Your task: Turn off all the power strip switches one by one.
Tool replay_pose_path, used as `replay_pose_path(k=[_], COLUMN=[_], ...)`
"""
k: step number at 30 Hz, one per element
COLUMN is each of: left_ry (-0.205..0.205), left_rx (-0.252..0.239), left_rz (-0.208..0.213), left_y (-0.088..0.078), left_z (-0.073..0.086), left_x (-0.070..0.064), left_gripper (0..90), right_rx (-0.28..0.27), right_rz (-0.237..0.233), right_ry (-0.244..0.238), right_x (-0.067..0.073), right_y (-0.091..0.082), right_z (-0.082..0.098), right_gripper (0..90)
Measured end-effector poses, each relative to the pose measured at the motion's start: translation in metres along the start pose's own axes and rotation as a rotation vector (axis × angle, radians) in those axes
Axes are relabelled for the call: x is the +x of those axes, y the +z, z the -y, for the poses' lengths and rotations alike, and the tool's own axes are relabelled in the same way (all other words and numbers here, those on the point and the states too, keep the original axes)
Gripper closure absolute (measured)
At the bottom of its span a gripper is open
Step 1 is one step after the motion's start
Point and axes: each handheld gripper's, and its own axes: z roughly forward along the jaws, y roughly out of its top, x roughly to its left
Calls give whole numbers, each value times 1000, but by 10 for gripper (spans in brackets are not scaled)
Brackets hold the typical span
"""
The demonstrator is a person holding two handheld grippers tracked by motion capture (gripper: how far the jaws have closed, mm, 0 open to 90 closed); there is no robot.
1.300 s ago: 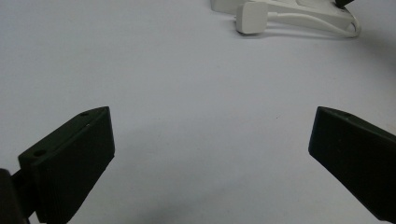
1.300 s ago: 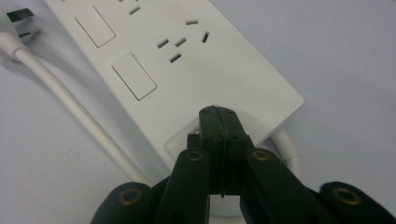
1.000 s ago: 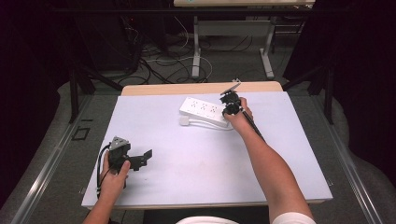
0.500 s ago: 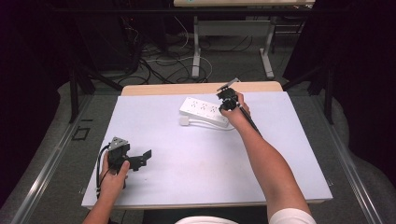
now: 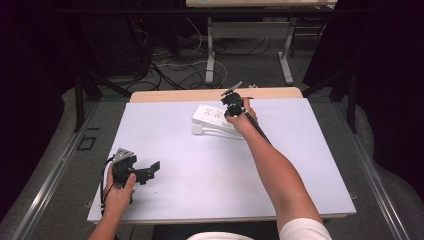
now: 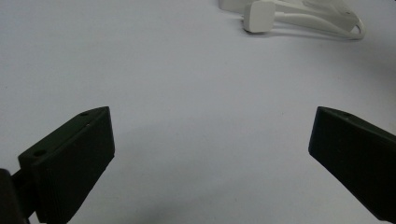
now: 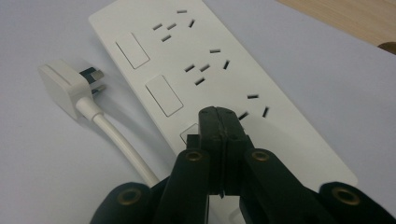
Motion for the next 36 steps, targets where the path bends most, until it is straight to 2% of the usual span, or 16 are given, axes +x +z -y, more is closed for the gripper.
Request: replay_pose_path(k=[3,8,9,14,18,19,24,25,27,36], left_ry=[2,1,1,1,5,5,6,5,5,6], left_rx=[1,-2,-2,-3,-3,-3,-3,-2,-3,-7], left_rz=[1,0,0,1,0,1,2,2,2,2], left_y=[-1,0,0,0,1,1,1,1,1,1], left_z=[0,0,0,0,0,0,0,0,0,0], left_x=[0,0,0,0,-2,-2,-1,-1,-2,-2], left_gripper=[5,5,5,5,5,5,5,5,5,5], right_rx=[11,-5,8,0,4,10,1,23,5,6], right_rz=[-2,0,-11,-19,-2,-18,-15,-10,-14,-14], right_ry=[-2,-6,-10,-3,-16,-16,-6,-11,-3,-18], right_x=[2,6,7,10,10,10,11,11,12,14], right_y=[1,5,5,11,16,16,19,19,21,23], right_z=[-1,-1,-2,-1,0,1,1,0,1,1], right_gripper=[900,900,900,900,900,900,900,900,900,900])
